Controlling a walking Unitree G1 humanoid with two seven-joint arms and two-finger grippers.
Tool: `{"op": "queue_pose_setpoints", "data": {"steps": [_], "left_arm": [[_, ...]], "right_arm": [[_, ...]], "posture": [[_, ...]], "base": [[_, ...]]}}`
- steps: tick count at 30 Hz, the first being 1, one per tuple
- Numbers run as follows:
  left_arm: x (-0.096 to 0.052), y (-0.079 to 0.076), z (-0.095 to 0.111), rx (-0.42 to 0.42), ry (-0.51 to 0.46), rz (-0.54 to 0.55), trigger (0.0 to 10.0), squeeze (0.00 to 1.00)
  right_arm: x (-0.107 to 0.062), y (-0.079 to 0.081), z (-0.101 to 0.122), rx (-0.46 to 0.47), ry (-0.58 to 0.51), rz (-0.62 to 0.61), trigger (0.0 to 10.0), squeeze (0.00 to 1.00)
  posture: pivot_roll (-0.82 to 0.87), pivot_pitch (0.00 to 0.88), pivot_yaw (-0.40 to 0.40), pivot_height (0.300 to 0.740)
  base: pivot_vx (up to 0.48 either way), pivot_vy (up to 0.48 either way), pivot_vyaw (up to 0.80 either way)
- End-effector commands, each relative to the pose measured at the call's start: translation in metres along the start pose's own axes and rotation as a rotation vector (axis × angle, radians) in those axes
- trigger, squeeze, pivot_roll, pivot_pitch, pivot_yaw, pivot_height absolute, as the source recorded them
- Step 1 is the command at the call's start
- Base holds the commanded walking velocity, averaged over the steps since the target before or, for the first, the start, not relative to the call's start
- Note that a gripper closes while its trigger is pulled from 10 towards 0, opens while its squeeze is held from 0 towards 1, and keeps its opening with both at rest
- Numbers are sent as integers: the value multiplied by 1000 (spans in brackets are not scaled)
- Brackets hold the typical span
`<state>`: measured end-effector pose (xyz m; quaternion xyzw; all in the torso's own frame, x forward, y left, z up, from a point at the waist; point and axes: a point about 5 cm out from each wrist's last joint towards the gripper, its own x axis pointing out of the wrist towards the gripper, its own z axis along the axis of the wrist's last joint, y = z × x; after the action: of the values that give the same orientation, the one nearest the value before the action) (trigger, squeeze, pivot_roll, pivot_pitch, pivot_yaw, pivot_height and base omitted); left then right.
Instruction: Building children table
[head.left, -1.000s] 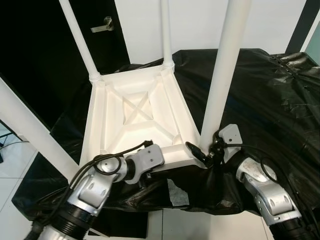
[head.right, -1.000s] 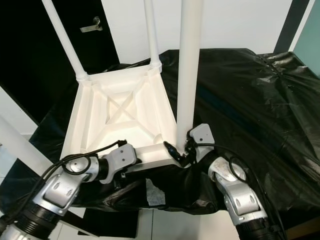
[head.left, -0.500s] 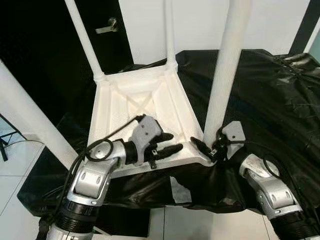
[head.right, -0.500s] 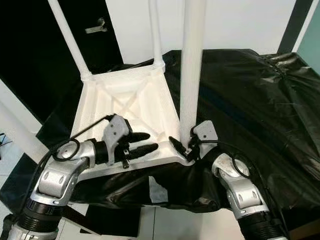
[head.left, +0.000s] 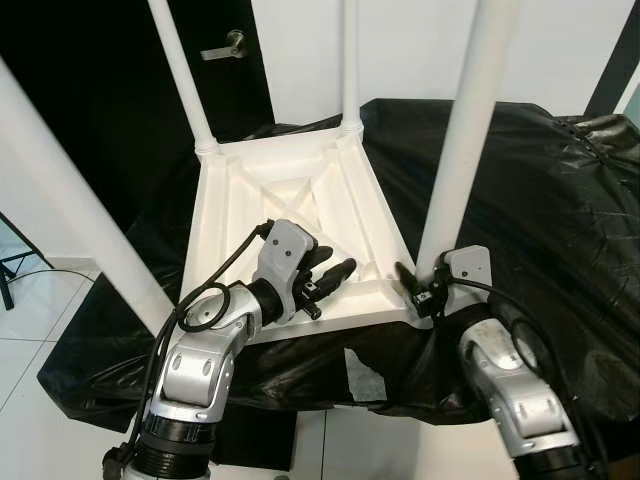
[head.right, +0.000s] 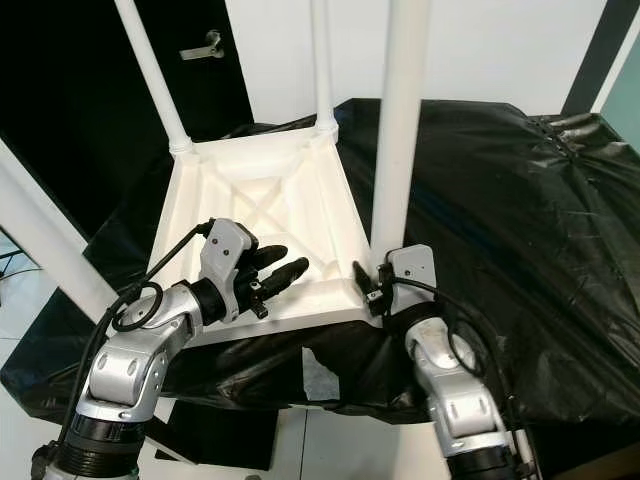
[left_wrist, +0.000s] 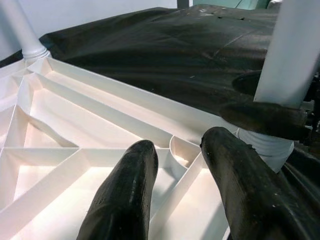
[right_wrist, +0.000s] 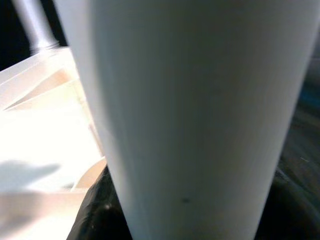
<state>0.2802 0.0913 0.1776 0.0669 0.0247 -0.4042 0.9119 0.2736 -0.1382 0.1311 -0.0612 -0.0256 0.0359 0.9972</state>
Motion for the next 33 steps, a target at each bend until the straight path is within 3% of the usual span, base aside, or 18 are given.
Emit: {"op": "queue_pose_setpoints", "data": {"steps": [1, 2, 6, 7, 8, 9, 15, 16, 24, 25, 26, 27, 31, 33], "left_arm": [[0, 3, -4, -1, 23, 45, 10000, 0], [4, 3, -4, -7, 21, 54, 10000, 0], [6, 3, -2, -2, 14, 68, 10000, 0], [7, 2, -2, 5, 18, 72, 10000, 0], [7, 2, -2, 5, 18, 72, 10000, 0], [7, 2, -3, 14, 24, 74, 10000, 0], [8, 2, -5, 20, 32, 76, 10000, 0], [8, 3, -5, 29, 34, 78, 10000, 0], [7, 9, -6, 50, 55, 99, 10000, 0], [7, 8, -6, 54, 56, 93, 10000, 0], [7, 8, -6, 54, 56, 93, 10000, 0], [6, 7, -7, 62, 59, 84, 10000, 0], [6, 7, -8, 69, 65, 83, 10000, 0], [6, 7, -8, 69, 65, 83, 10000, 0]], "right_arm": [[-5, -13, -18, -41, 93, -102, 0, 0], [-7, -6, -21, -9, 110, -188, 0, 0], [-7, 4, -20, 28, 108, -202, 0, 0], [-7, 8, -18, 31, 100, -190, 980, 0], [-7, 8, -18, 31, 100, -190, 980, 0], [-7, 10, -15, 36, 78, -170, 10000, 0], [-6, 9, -7, 55, 24, -131, 10000, 0], [-5, 6, -4, 56, 0, -112, 10000, 1000], [-10, -18, 9, 2, -111, 88, 10000, 1000], [-10, -25, 10, -4, -114, 163, 10000, 675], [-10, -25, 10, -4, -114, 163, 10000, 675], [-11, -32, 11, -12, -107, 303, 10000, 0], [-8, -37, 11, -29, -86, 422, 10000, 0], [-8, -37, 11, -29, -86, 422, 10000, 0]], "posture": [[-52, 0, 52, 740], [-50, 0, 53, 740], [-55, 0, 62, 740], [-55, 0, 62, 740], [-55, 0, 62, 740], [-59, 0, 67, 740], [-63, 0, 67, 740], [-63, 0, 65, 740], [-62, 0, 69, 740], [-62, 0, 70, 740], [-62, 0, 70, 740], [-63, 0, 73, 740], [-64, 0, 73, 740], [-64, 0, 73, 740]], "base": [[0, 0, 0], [0, 0, 0], [0, 0, 0], [0, 0, 0], [0, 0, 0], [0, 0, 0], [0, 0, 0], [0, 0, 0], [0, 0, 0], [0, 0, 0], [0, 0, 0], [0, 0, 0], [0, 0, 0], [0, 0, 0]]}}
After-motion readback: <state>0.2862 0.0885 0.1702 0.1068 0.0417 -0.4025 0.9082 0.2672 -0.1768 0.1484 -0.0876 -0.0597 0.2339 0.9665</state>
